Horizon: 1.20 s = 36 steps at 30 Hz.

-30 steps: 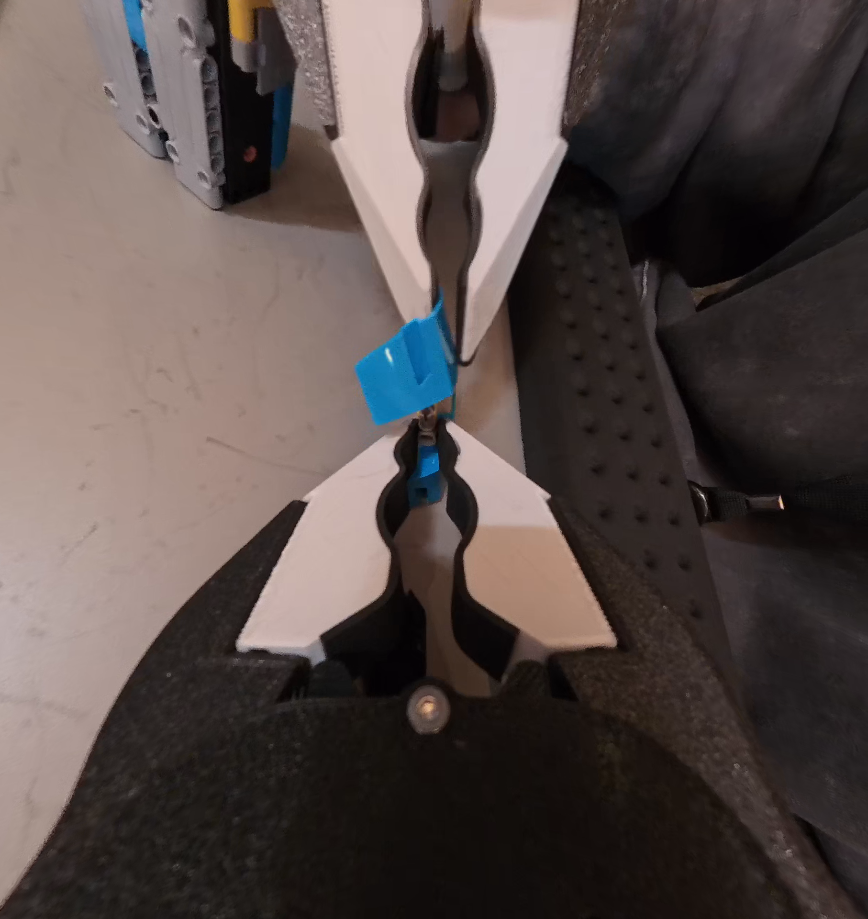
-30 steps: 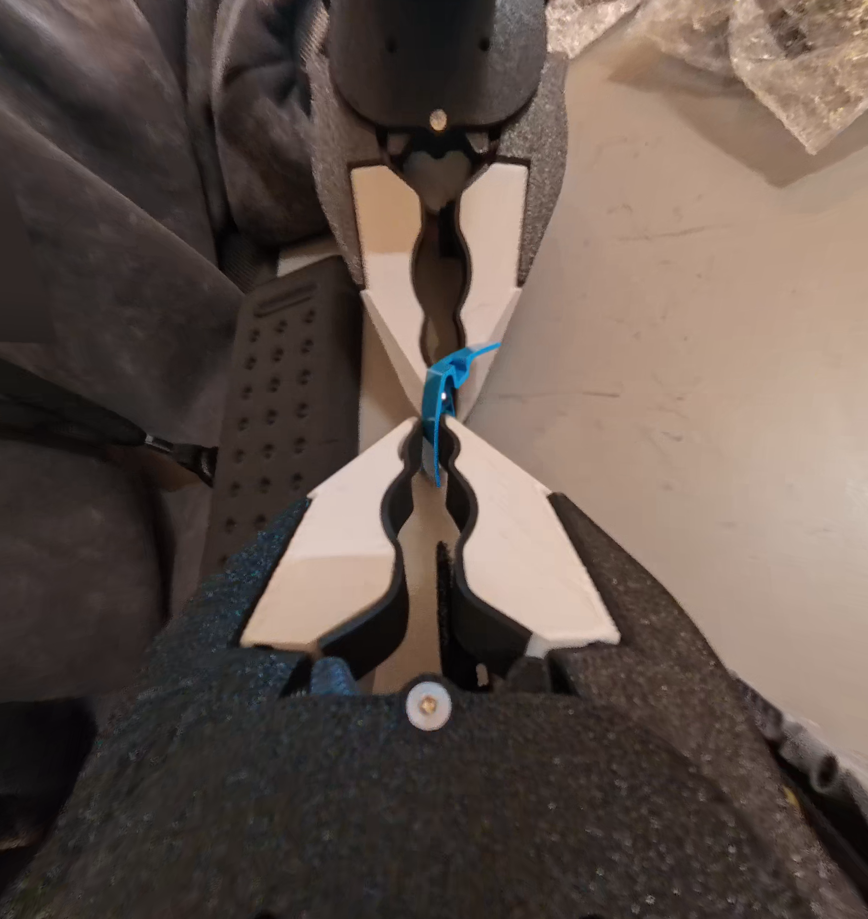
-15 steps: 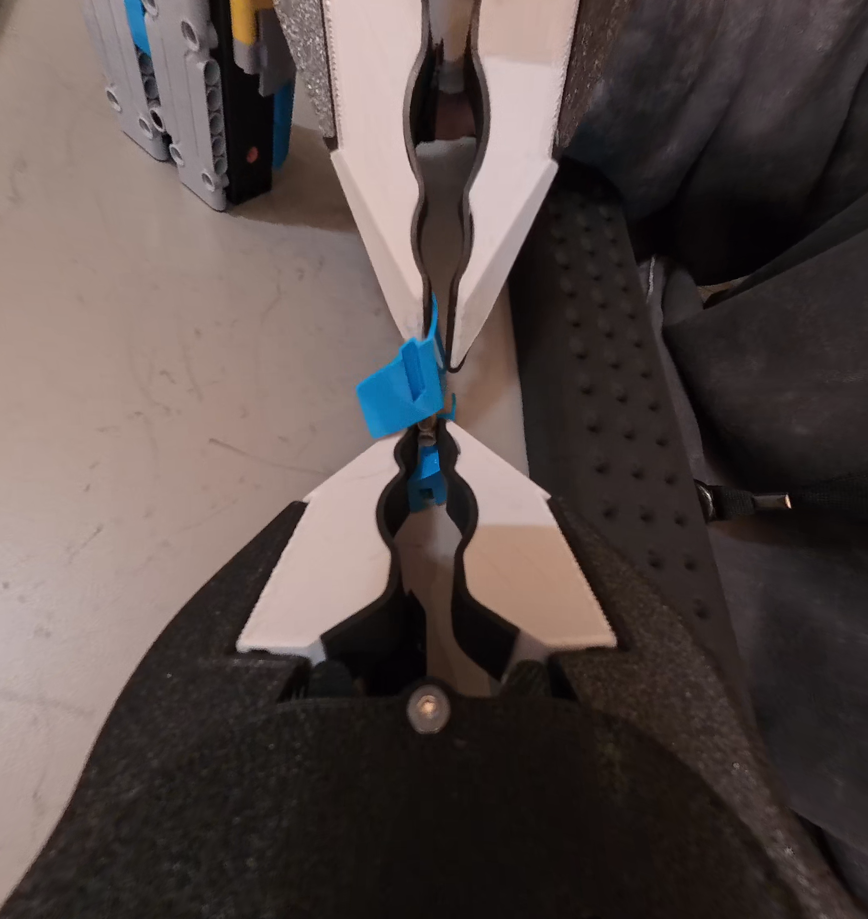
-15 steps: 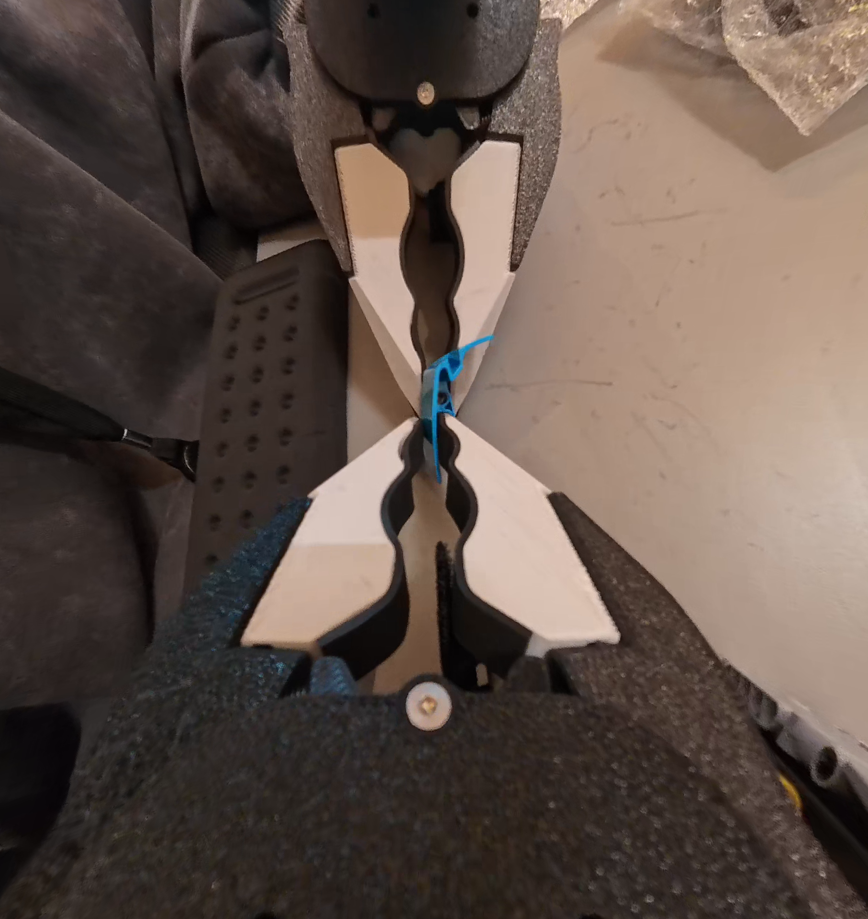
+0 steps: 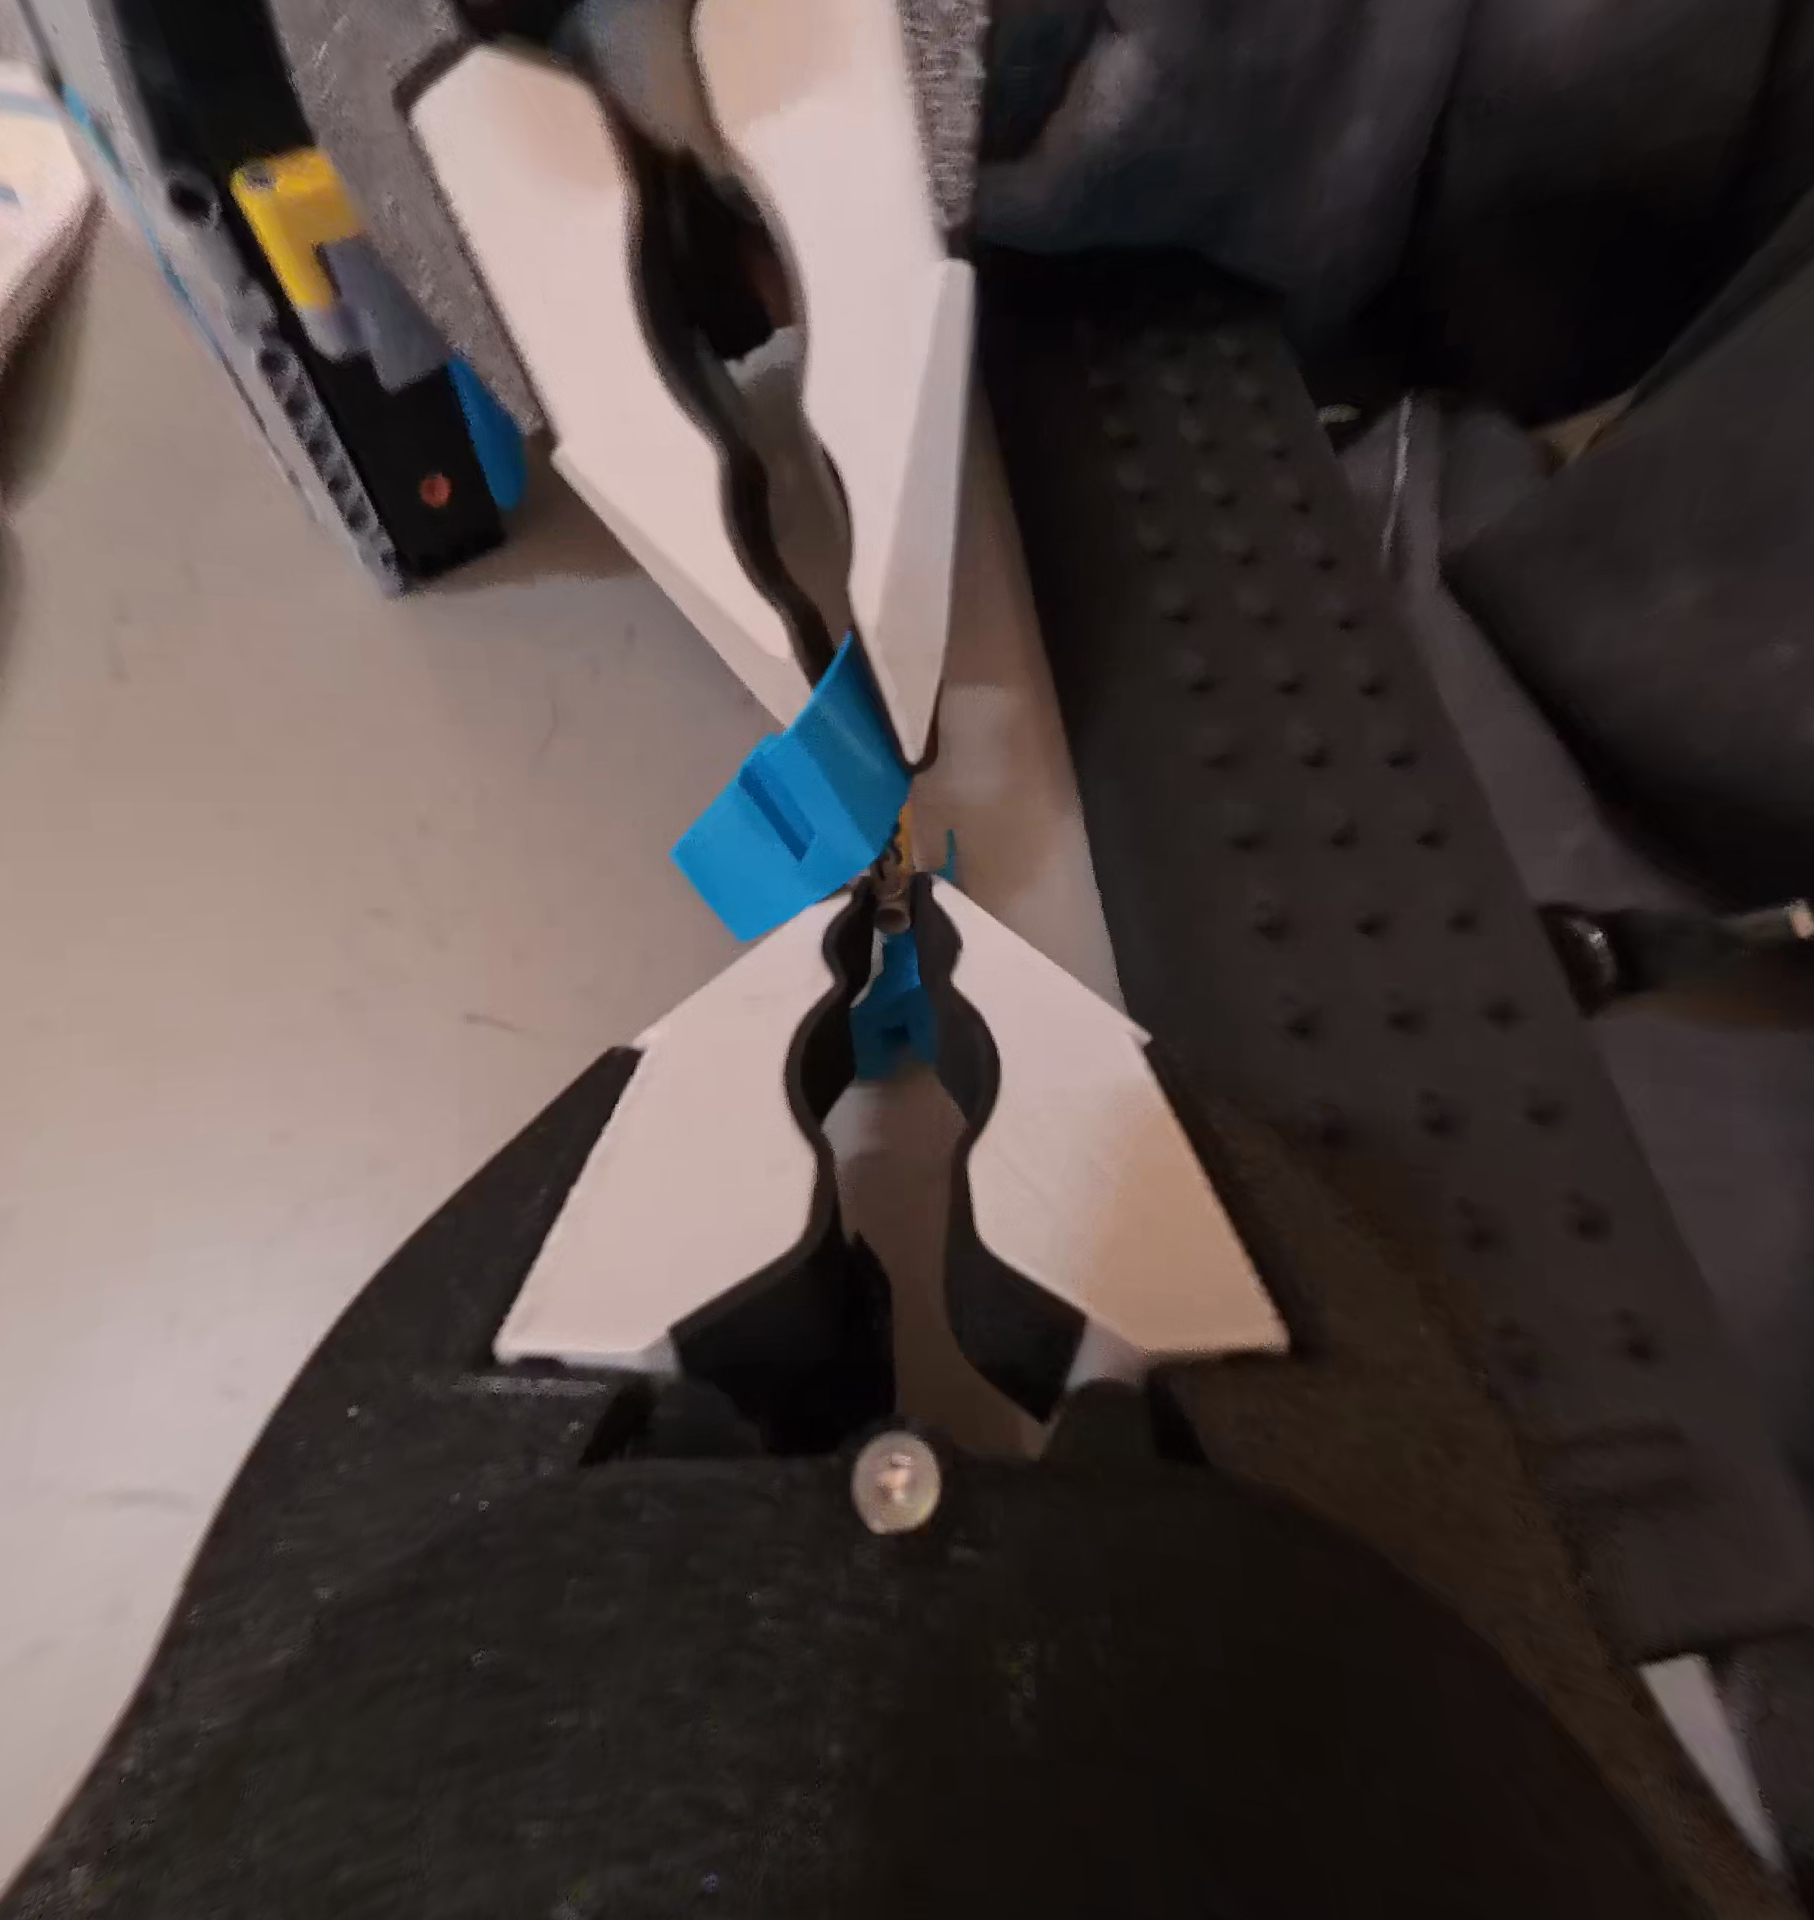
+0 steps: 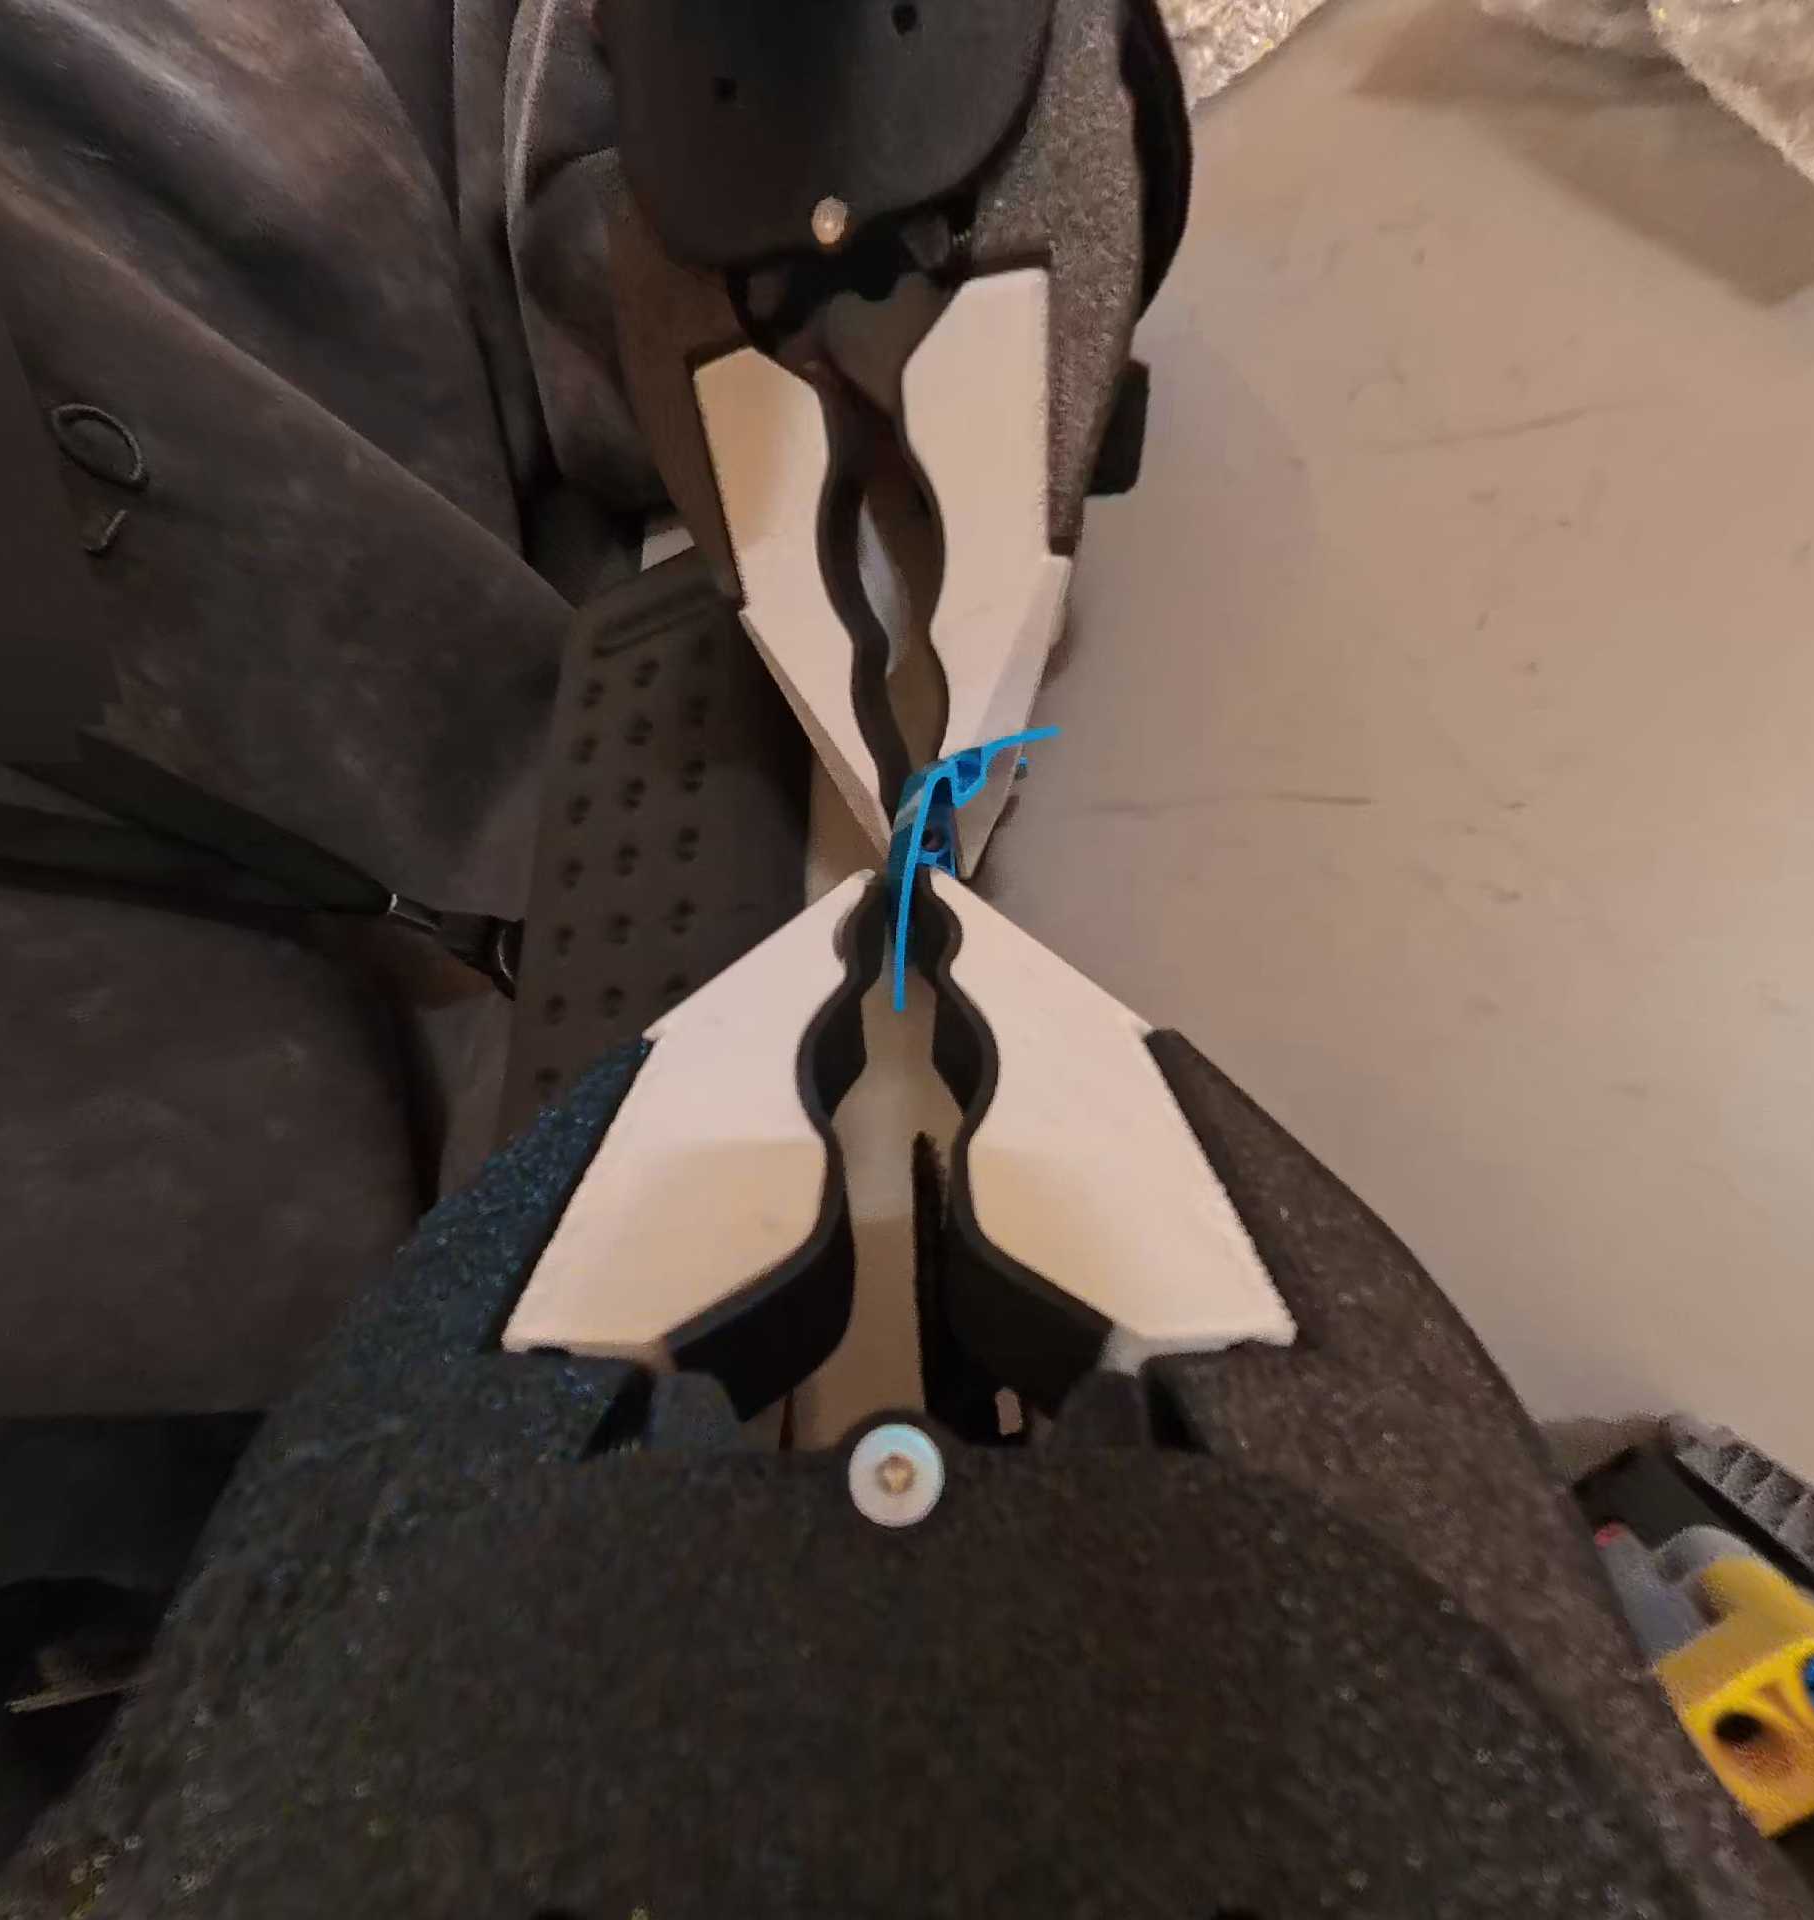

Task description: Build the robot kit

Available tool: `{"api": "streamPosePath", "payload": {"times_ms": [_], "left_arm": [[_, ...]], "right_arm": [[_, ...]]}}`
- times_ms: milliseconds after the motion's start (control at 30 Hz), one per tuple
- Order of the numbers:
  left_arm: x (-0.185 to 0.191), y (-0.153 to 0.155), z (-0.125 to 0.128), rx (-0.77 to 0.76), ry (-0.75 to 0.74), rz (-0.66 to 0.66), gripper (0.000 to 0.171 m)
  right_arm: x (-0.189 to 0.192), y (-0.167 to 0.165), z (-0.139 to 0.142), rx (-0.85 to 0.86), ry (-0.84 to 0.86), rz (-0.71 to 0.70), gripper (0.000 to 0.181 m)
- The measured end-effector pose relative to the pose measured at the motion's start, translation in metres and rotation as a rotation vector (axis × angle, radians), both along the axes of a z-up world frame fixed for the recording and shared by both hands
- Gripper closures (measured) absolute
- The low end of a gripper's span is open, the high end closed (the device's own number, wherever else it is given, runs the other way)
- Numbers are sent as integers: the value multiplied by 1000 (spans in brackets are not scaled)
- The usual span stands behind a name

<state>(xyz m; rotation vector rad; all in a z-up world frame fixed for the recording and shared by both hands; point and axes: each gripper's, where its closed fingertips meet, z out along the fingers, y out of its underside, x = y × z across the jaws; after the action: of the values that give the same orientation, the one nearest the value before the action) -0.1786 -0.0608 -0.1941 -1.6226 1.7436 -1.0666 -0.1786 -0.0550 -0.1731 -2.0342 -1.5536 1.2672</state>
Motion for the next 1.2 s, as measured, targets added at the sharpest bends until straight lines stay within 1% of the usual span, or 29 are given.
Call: {"api": "streamPosePath", "payload": {"times_ms": [33, 100, 200, 333, 500, 633, 700, 767, 867, 967, 1033, 1133, 1200], "left_arm": [[1, -1, 1, 59, -10, -16, 166], [2, -1, 2, 78, -2, -5, 166], [3, -2, 3, 38, -13, 2, 166], [6, -3, 3, -23, -17, 20, 167], [7, -3, 2, -34, -15, 30, 168], [9, -8, -1, -11, -2, 15, 168], [8, -11, 0, -23, -4, -5, 168], [8, -16, 1, -10, -13, -34, 168], [8, -21, 3, 1, -24, -62, 167], [7, -22, 2, -6, -20, -73, 166], [7, -23, 3, -29, -19, -71, 166], [8, -21, 2, -93, -5, -51, 166], [9, -24, 0, -89, 4, -67, 167]], "right_arm": [[0, -2, 1, 19, 4, 0, 177], [1, -2, 1, 111, -16, -9, 176], [2, -5, 1, 282, -76, -23, 177], [4, -7, -1, 381, -114, -18, 177], [5, -7, -3, 336, -98, -6, 177], [7, -9, -8, 175, -108, -2, 178], [6, -11, -8, 154, -94, 8, 177], [6, -17, -6, 63, -73, 17, 177], [6, -22, -2, 24, -17, 27, 177], [6, -22, -2, 23, 25, 13, 177], [6, -23, -1, 57, 36, 10, 176], [6, -22, -3, 226, 17, 8, 176], [7, -24, -6, 274, -27, 12, 177]]}}
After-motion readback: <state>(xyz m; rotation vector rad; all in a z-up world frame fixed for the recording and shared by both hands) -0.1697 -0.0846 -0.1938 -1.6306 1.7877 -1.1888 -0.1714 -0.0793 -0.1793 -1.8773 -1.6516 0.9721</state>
